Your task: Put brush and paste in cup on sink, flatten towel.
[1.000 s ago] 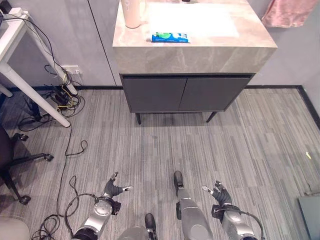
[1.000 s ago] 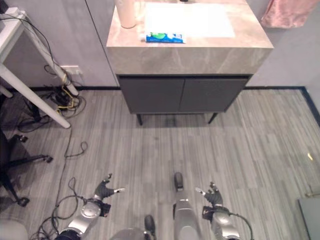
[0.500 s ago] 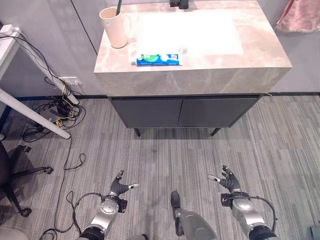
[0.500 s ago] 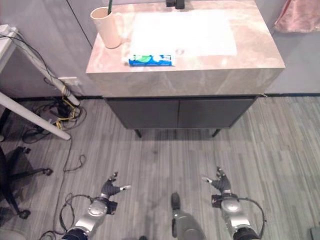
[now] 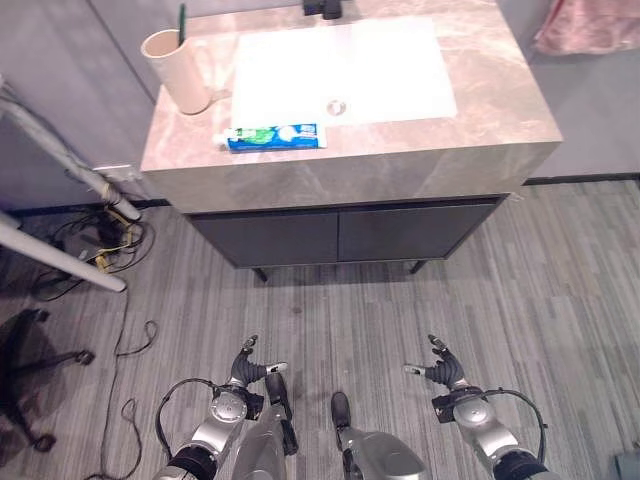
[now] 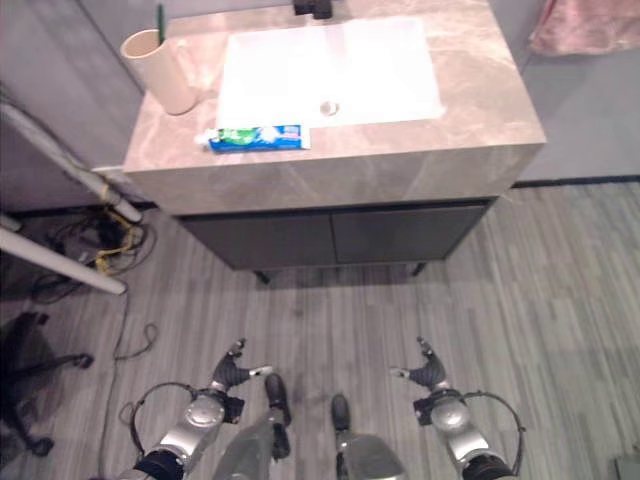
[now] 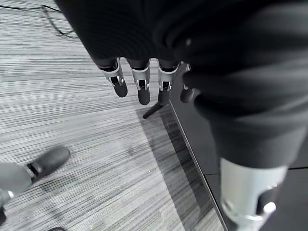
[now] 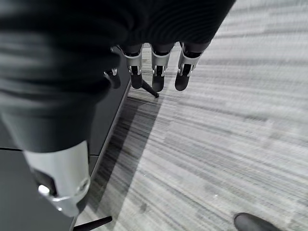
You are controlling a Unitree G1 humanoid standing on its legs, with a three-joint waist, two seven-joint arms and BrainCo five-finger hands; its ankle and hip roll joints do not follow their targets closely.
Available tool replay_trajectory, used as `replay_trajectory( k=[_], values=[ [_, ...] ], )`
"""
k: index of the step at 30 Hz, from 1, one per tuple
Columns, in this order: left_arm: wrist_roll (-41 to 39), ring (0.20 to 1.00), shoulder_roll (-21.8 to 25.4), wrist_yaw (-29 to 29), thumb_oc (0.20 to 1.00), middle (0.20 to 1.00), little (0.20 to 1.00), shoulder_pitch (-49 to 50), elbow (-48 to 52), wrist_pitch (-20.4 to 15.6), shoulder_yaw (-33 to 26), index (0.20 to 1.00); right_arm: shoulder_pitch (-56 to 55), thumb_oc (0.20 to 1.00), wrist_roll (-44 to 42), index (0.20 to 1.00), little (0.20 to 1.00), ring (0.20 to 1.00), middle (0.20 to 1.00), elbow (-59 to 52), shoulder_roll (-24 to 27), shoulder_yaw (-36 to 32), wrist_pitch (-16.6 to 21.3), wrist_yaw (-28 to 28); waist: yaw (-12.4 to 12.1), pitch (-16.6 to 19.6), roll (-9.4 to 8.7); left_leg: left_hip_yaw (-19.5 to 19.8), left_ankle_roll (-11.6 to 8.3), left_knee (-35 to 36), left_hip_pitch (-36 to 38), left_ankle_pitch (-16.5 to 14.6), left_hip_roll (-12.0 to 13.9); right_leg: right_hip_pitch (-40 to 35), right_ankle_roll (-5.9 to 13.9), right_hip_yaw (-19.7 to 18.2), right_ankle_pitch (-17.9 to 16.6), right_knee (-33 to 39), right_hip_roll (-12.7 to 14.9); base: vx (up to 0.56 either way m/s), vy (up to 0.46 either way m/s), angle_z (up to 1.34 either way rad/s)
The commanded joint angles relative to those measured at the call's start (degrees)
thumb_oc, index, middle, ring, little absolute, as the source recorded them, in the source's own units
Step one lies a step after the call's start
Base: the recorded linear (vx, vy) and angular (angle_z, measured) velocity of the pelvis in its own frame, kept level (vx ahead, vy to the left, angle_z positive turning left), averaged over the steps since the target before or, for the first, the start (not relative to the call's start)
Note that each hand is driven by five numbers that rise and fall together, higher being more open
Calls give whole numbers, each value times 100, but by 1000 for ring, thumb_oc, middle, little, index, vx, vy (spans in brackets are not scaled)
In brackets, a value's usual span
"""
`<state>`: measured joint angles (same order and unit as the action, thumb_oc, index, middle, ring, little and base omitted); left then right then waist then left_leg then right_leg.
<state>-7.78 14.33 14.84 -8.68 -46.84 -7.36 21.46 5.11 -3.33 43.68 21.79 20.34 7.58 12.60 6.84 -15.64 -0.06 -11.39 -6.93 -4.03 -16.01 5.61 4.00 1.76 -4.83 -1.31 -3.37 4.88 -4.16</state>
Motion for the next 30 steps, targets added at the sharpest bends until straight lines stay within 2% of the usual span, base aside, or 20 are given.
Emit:
replay_trajectory(
  k=[1,7,8,13,16,19,20,22,23,24,25,26,28,29,30],
  values=[
    [204,1000,112,162,1000,1000,1000,-113,150,-173,104,1000,-131,1000,156,1000,1000,1000,1000,-213,127,-42,141,170,-218,66,-130,58,417,-567,93,-188,-81,170,865,-11,385,-554,559,139,134,-32],
    [350,1000,380,186,1000,1000,1000,-153,399,-195,142,1000,-105,1000,169,1000,1000,1000,1000,-118,-1,-77,138,211,-261,128,-185,-222,709,-608,217,-591,-247,180,1049,-348,520,-797,701,136,224,-41],
    [352,1000,473,201,1000,1000,1000,-128,526,-209,81,1000,-51,1000,250,1000,1000,1000,1000,-159,-29,-13,131,168,-300,167,-203,-307,782,-595,229,-699,-300,185,1142,-434,513,-798,774,109,219,-45],
    [383,1000,587,205,1000,1000,1000,-112,570,-235,4,1000,89,1000,441,1000,1000,1000,1000,-275,-40,135,152,104,-356,213,-248,-410,868,-536,282,-822,-365,274,1270,-497,455,-905,847,81,161,-18],
    [417,1000,644,192,1000,1000,1000,-76,532,-237,-23,1000,193,1000,539,1000,1000,1000,1000,-145,-75,236,160,100,-406,216,-273,-408,927,-432,392,-883,-401,338,1360,-436,458,-1162,846,61,99,-19],
    [494,1000,710,164,1000,1000,1000,-32,543,-195,-39,1000,168,1000,532,1000,1000,1000,1000,-225,-100,226,173,84,-384,174,-303,-367,985,-205,596,-891,-431,662,1552,-376,199,-1767,731,28,95,-2],
    [521,1000,769,159,1000,1000,1000,0,585,-174,-47,1000,180,1000,504,1000,1000,1000,1000,-317,-102,215,172,59,-346,79,-278,-401,1004,-88,756,-886,-380,1048,1635,-89,39,-2307,647,12,101,-15],
    [542,1000,781,139,1000,1000,1000,11,596,-159,-40,1000,175,1000,507,1000,1000,1000,1000,-328,-104,211,163,56,-339,70,-254,-418,994,-29,810,-872,-361,1199,1620,53,-23,-2353,639,56,65,-14],
    [572,1000,783,113,1000,1000,1000,27,591,-150,-47,1000,150,1000,536,1000,1000,1000,1000,-402,-89,218,154,46,-283,48,-242,-375,984,42,920,-896,-383,1300,1586,146,71,-2243,636,180,16,-7],
    [611,1000,783,112,1000,1000,1000,12,564,-174,-60,1000,135,1000,614,1000,1000,1000,1000,-533,-38,203,170,94,-255,10,-245,-366,921,97,1020,-905,-370,1448,1497,217,43,-1738,761,204,-43,1],
    [620,1000,774,128,1000,1000,1000,-3,507,-177,-72,1000,133,1000,596,1000,1000,1000,1000,-628,-31,186,183,92,-249,-26,-260,-369,880,82,1061,-935,-334,1540,1503,287,-100,-1464,956,151,-54,1],
    [620,1000,768,129,1000,1000,1000,-4,503,-181,-67,1000,125,1000,596,1000,1000,1000,1000,-634,-24,182,180,91,-241,-45,-240,-352,881,65,1085,-970,-322,1497,1509,306,-87,-1452,949,106,-95,9],
    [583,1000,727,153,1000,1000,1000,-21,429,-174,-99,1000,108,1000,499,1000,1000,1000,1000,-648,-53,151,181,49,-226,-96,-280,-333,780,37,1194,-1040,-223,1662,1563,378,-445,-986,1309,201,-160,7],
    [609,1000,711,132,1000,1000,1000,-54,375,-166,-74,1000,69,1000,537,1000,1000,1000,1000,-718,-36,176,162,-21,-143,-102,-314,-179,706,60,1322,-1077,-228,1837,1635,139,-738,-633,1451,222,-152,13],
    [609,1000,712,132,1000,1000,1000,-53,376,-166,-74,1000,66,1000,538,1000,1000,1000,1000,-722,-35,176,159,-22,-141,-100,-314,-177,707,64,1324,-1074,-231,1835,1636,140,-739,-630,1453,322,-213,18]
  ],
)
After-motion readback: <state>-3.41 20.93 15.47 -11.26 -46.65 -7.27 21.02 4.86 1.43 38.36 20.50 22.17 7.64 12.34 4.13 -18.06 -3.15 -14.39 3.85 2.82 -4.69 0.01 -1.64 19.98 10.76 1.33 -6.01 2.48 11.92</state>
